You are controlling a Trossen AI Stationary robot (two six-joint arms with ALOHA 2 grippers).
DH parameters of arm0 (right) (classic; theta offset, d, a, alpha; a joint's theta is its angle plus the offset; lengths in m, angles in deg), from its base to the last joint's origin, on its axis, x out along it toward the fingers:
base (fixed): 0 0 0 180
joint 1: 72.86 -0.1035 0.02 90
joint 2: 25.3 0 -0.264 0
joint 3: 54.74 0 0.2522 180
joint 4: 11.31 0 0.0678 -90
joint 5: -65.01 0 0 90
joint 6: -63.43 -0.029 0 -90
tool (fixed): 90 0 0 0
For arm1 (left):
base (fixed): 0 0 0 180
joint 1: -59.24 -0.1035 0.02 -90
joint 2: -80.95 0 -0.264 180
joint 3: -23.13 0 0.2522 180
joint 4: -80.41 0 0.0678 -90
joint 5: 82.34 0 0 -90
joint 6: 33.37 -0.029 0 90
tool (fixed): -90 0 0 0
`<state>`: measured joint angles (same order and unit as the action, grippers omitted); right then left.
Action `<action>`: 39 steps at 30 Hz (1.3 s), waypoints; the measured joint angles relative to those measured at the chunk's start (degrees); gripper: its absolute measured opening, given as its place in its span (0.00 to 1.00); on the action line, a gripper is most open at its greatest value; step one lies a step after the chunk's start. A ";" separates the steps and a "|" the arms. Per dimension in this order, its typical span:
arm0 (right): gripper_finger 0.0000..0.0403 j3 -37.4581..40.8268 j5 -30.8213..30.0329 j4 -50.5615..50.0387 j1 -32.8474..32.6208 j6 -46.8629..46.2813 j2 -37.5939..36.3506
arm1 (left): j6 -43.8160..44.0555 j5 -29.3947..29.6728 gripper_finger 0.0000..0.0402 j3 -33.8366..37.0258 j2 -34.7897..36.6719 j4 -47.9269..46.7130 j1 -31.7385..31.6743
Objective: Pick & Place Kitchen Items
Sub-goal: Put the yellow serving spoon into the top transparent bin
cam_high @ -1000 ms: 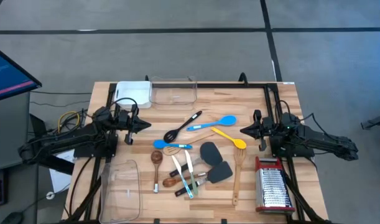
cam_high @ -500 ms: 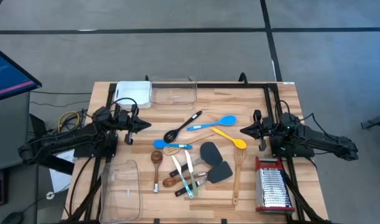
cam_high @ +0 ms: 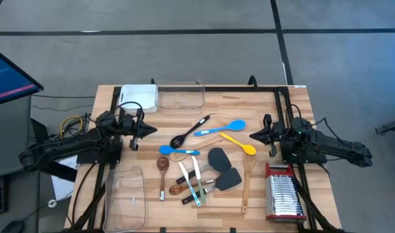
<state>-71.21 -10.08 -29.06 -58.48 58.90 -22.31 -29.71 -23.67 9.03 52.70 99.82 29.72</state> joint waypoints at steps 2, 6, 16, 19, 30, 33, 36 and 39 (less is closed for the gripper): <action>0.01 -0.01 0.00 0.00 0.00 -0.01 0.02 | 0.00 0.00 0.01 0.00 0.01 0.04 -0.01; 0.01 0.00 0.00 0.02 0.00 0.01 0.02 | 0.00 0.00 0.01 0.00 0.01 0.30 -0.01; 0.01 -0.01 0.00 0.02 0.02 0.01 0.02 | 0.00 0.00 0.01 0.00 -0.01 0.35 -0.01; 0.01 0.01 0.00 0.02 0.02 0.01 0.01 | 0.00 0.00 0.01 0.00 0.01 0.35 -0.01; 0.01 -0.01 0.00 0.07 0.02 0.01 0.02 | 0.02 0.00 0.01 0.00 0.00 0.37 -0.01; 0.01 0.03 0.00 0.46 0.02 0.01 0.00 | 0.02 0.00 0.01 0.00 0.01 0.37 -0.01; 0.01 0.21 0.01 2.70 0.04 -0.01 0.02 | 0.02 0.00 0.01 0.00 0.00 0.37 -0.01; 0.01 0.21 0.01 6.89 0.04 -0.01 0.00 | 0.02 0.00 0.01 0.00 0.01 0.37 -0.01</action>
<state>-71.00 -10.07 -22.18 -58.44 58.89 -22.32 -29.68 -23.67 9.03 52.72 100.19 29.71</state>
